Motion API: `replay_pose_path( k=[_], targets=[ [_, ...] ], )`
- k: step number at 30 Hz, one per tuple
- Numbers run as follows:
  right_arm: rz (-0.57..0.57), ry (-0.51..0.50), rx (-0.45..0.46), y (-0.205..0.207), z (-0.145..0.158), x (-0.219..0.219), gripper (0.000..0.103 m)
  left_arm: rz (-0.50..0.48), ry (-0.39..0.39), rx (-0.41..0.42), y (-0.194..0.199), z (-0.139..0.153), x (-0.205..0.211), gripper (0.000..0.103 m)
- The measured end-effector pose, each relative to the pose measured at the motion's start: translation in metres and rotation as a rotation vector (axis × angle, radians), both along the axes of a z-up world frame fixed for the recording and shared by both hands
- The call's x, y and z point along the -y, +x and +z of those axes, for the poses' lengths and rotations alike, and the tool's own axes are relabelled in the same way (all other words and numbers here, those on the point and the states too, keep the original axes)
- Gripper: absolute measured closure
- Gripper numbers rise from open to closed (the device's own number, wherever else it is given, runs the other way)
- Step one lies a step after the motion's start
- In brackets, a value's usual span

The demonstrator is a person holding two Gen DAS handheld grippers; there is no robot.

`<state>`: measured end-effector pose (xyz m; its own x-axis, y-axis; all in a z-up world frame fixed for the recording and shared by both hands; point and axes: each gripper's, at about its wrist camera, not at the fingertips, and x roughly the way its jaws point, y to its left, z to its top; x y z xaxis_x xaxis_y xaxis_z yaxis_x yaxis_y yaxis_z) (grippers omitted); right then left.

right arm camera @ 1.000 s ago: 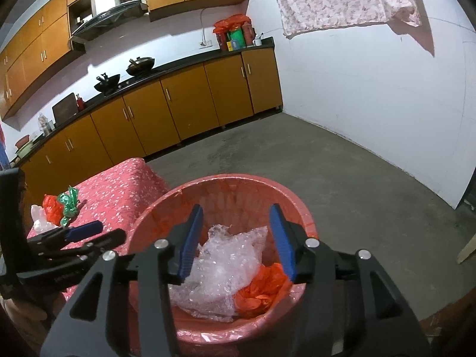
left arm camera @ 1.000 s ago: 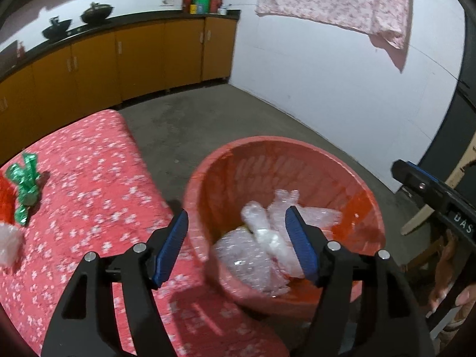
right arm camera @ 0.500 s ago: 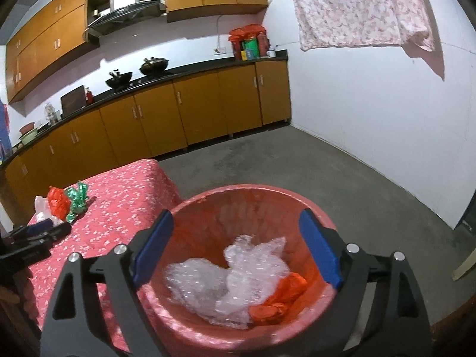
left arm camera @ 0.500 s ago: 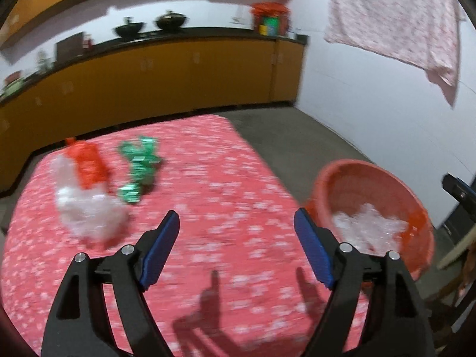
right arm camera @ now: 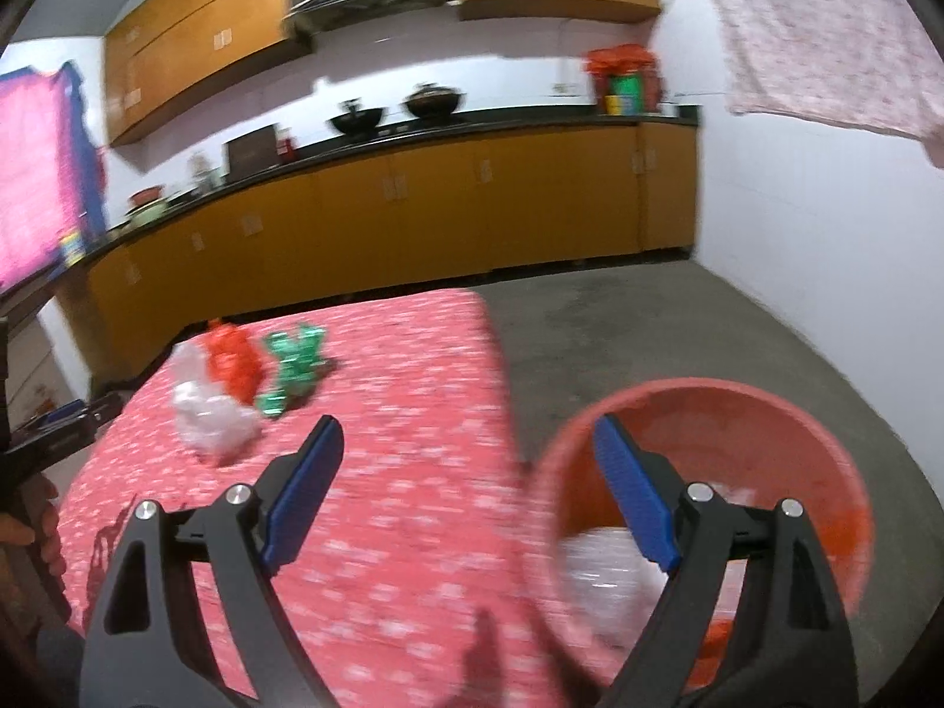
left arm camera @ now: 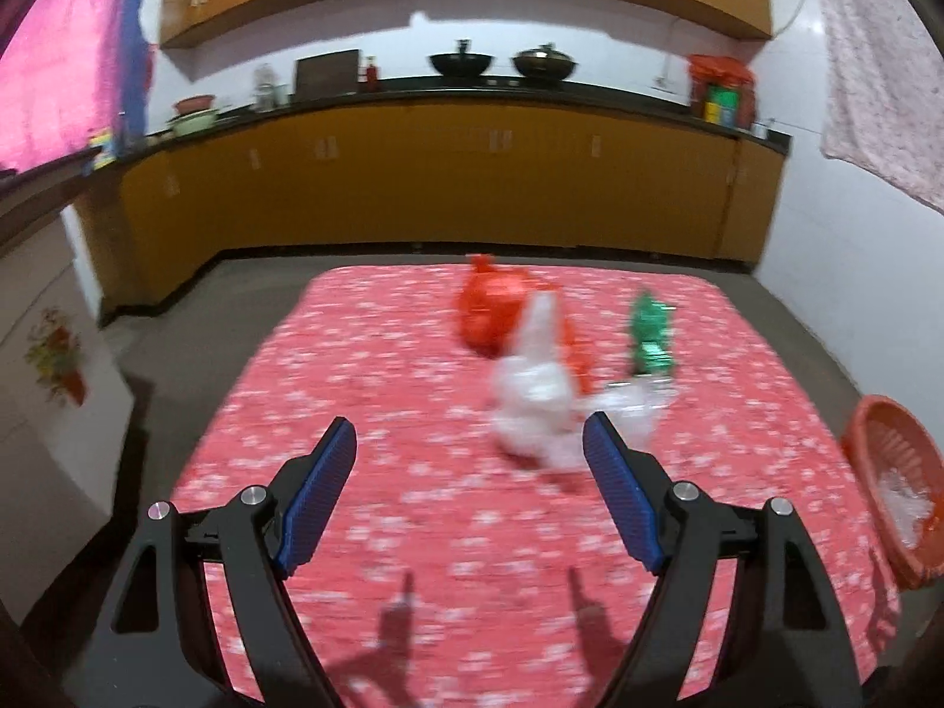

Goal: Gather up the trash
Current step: 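Move both tools back over the table toward the remaining bags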

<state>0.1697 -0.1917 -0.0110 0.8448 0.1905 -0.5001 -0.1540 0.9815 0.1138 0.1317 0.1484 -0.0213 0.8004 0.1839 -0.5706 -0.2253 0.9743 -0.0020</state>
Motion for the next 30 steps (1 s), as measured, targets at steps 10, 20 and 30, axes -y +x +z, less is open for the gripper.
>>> replay_pose_path(
  k=[10,20,30],
  targets=[
    [0.176,0.02,-0.1,0.034,-0.026,-0.137,0.031,0.097,-0.002,-0.004,-0.003,-0.013,-0.062,0.024],
    [0.192,-0.04,-0.15,0.078,-0.051,-0.217,0.044,0.116,-0.024,-0.014,0.02,-0.03,-0.085,0.024],
    [0.184,-0.102,-0.252,0.104,-0.07,-0.23,0.077,0.076,-0.063,-0.011,0.031,-0.033,-0.079,0.02]
  ],
)
